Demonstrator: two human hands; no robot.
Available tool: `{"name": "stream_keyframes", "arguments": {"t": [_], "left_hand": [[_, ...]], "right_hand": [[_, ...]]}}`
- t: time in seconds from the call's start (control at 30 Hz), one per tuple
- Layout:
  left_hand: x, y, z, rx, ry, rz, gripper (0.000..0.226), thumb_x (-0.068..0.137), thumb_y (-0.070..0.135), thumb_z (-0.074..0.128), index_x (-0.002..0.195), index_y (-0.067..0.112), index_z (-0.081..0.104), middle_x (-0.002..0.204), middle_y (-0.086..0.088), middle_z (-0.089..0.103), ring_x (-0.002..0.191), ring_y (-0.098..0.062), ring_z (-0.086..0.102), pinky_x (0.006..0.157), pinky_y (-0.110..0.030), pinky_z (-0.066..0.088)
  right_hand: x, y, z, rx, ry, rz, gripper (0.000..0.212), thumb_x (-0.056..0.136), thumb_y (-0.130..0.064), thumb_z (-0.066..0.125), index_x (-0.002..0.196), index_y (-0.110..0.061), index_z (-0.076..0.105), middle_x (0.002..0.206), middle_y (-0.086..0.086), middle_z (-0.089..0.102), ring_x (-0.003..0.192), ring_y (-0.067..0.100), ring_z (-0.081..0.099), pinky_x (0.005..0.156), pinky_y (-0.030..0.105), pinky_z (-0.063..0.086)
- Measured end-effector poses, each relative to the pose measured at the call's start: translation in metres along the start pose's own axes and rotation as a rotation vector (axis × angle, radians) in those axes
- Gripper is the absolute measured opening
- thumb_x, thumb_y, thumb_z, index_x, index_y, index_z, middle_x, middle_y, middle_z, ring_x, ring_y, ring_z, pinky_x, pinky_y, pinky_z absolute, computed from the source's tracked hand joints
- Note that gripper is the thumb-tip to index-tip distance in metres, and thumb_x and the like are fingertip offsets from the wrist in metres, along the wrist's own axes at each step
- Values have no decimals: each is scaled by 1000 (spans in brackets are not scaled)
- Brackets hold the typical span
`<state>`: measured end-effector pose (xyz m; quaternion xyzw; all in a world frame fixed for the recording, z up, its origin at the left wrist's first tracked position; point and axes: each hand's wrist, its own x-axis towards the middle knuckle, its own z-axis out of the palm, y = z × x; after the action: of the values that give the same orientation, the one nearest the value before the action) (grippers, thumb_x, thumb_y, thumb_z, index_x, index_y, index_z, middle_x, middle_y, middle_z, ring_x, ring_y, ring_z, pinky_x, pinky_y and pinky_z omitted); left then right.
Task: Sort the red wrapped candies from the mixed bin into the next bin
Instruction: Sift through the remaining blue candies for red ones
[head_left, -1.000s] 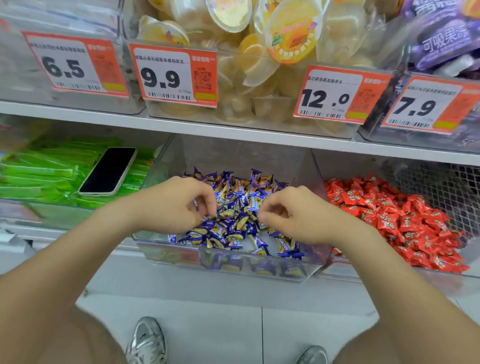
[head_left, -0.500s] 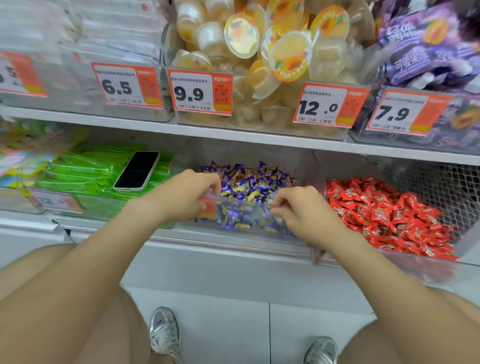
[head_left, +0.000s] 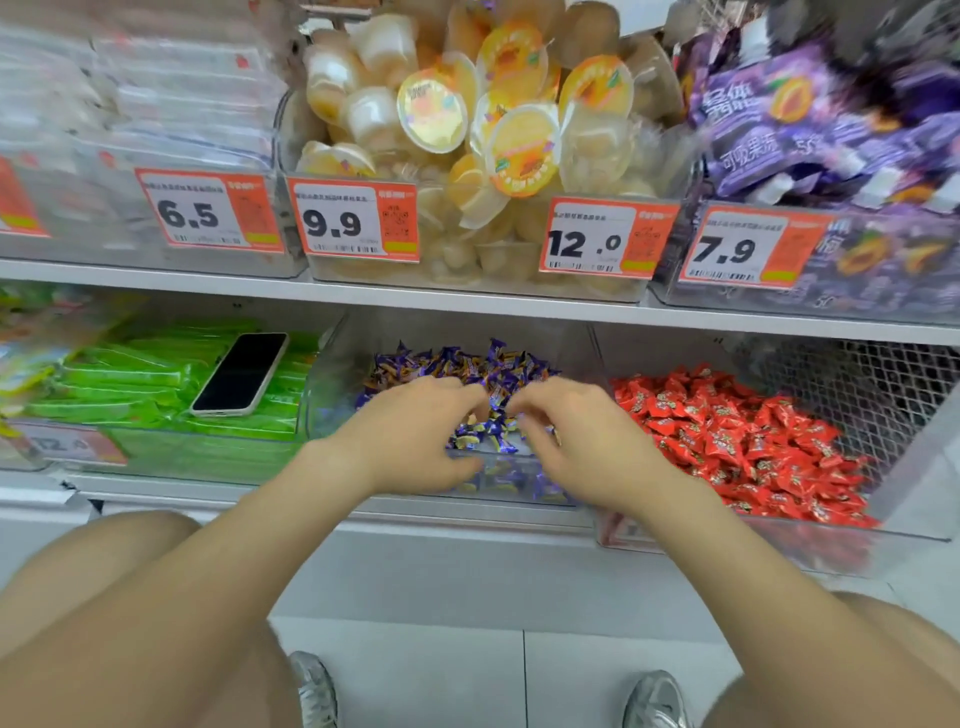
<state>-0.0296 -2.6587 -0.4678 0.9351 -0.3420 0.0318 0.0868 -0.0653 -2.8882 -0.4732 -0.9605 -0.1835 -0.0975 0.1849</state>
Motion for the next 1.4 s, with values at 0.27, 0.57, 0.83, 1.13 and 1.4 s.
{"name": "stream_keyframes", "arguments": {"t": [0.27, 0.57, 0.83, 1.13, 1.4], "left_hand": [[57, 118, 39, -28, 348, 429, 23, 91, 42, 60, 98, 21, 63, 97, 3, 57, 92, -23, 51, 79, -41, 43], [86, 181, 66, 108, 56, 311, 22, 88, 47, 54, 92, 26, 52, 96, 2, 68, 90, -30, 66, 76, -40, 51], [92, 175, 73, 183, 99, 270, 27, 85, 49, 51, 91, 23, 56, 87, 4, 66, 79, -29, 65, 64, -37, 52], [119, 164, 71, 305, 123, 203, 28, 97, 49, 65, 94, 20, 63, 90, -2, 68, 87, -30, 67, 75, -38, 48], [114, 161, 75, 337, 201, 241, 50, 97, 64, 46, 102, 18, 66, 101, -5, 61, 102, -29, 56, 96, -45, 43]], "right_hand": [[-78, 72, -66, 122, 2, 277, 31, 81, -1, 58, 86, -27, 74, 66, -8, 71, 60, 8, 65, 61, 23, 49], [-157, 155, -88, -74, -199, 321, 30, 78, -6, 76, 85, -35, 75, 81, -23, 64, 83, -5, 59, 69, 11, 41], [-161, 186, -91, -171, -144, 405, 12, 74, -25, 71, 84, -31, 76, 77, -20, 70, 80, 5, 64, 72, 39, 58], [-123, 203, -85, -261, -53, 482, 13, 87, -18, 75, 88, -31, 72, 94, -15, 68, 95, 17, 66, 79, 37, 54], [-94, 188, -87, 28, 172, 496, 25, 85, -32, 65, 103, -27, 81, 99, -11, 73, 98, 16, 68, 95, 35, 53]]}}
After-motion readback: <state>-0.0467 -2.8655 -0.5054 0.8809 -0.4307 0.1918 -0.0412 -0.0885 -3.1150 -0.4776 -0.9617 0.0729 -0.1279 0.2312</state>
